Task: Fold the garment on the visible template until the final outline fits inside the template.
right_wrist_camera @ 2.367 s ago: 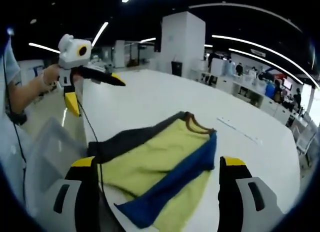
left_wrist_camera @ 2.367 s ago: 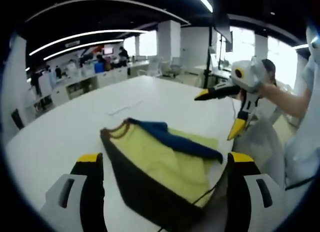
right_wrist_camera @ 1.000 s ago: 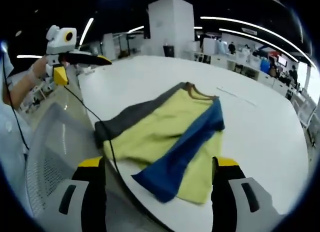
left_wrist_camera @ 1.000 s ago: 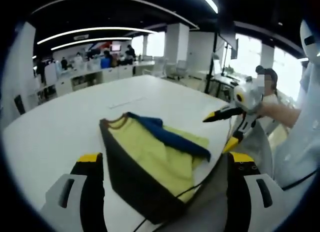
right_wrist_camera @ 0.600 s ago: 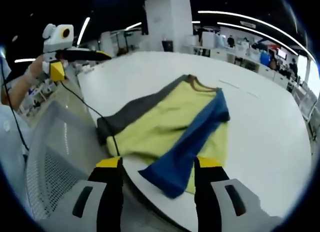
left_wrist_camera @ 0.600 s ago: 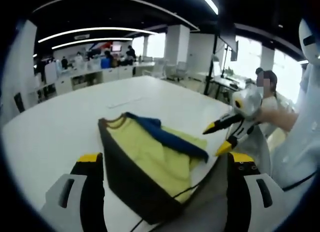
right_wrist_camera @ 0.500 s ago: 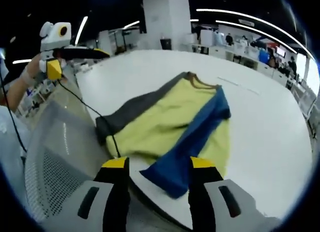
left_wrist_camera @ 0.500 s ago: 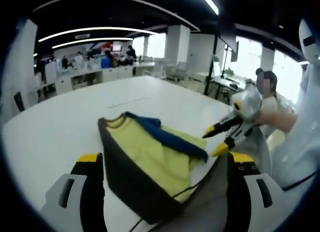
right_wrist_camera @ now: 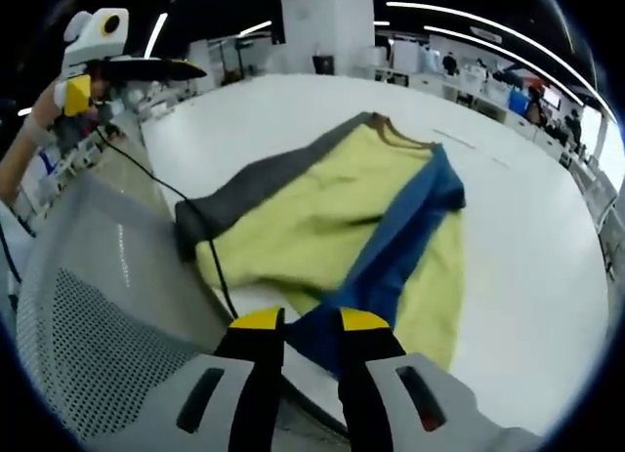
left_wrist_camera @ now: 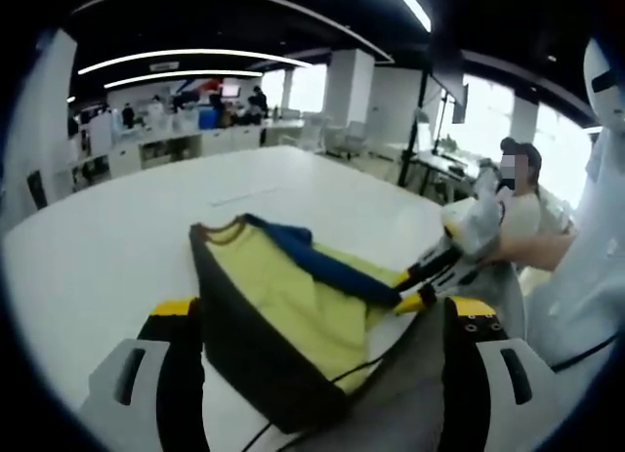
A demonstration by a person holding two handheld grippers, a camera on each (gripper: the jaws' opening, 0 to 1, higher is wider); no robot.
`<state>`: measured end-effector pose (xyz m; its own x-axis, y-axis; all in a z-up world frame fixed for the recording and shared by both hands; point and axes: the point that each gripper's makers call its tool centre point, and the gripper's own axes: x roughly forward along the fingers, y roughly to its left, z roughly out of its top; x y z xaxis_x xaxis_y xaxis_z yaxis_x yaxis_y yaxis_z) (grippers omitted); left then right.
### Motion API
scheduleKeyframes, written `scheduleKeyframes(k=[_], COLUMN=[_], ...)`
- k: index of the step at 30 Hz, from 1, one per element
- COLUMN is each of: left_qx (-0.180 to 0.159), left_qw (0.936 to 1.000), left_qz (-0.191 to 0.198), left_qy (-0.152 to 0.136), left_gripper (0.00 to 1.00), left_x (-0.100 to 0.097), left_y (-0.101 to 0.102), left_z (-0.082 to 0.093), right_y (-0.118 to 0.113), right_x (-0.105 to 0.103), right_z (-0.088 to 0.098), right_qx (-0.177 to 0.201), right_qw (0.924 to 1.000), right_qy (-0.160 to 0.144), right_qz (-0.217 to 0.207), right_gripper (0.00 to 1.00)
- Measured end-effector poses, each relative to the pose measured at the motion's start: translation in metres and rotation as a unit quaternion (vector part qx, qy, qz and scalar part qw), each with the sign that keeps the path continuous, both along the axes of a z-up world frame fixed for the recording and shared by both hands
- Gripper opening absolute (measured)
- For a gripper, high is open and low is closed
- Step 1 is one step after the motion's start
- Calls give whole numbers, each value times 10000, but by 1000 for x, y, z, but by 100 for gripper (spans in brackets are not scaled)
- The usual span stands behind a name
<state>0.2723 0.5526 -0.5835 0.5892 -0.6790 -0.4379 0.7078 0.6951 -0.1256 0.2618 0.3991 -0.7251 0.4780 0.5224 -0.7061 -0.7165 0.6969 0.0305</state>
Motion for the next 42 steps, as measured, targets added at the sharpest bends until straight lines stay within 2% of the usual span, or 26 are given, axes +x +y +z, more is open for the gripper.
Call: scheduleKeyframes(k=[3,8,12,27,42], left_qx=[-12,-40,-56,20,56], left_qw=[10000,10000,10000,10000,10000], left_qz=[-10,-6,11,21,63], left_qy=[-1,-4,14,56,15], left_gripper=[100,99,99,100,100], left_x=[-1,-1,-1,-2,-1], left_y=[0,0,0,2,3], left_z=[0,1,0,-5,-2], right_y=[-7,-14,-24,-27,-34], right_x=[-1,-2,0,-2,-2], right_z=[-7,-7,-11,-9,-3], right_qx=[-206,-197,-326,-165,-82], right_qw=[9998,9998,9994,9997,9998], right_qy=[-10,-27,8,125,154], right_qz=[25,-4,-73,-109,-58], right_gripper=[16,11,11,6,3])
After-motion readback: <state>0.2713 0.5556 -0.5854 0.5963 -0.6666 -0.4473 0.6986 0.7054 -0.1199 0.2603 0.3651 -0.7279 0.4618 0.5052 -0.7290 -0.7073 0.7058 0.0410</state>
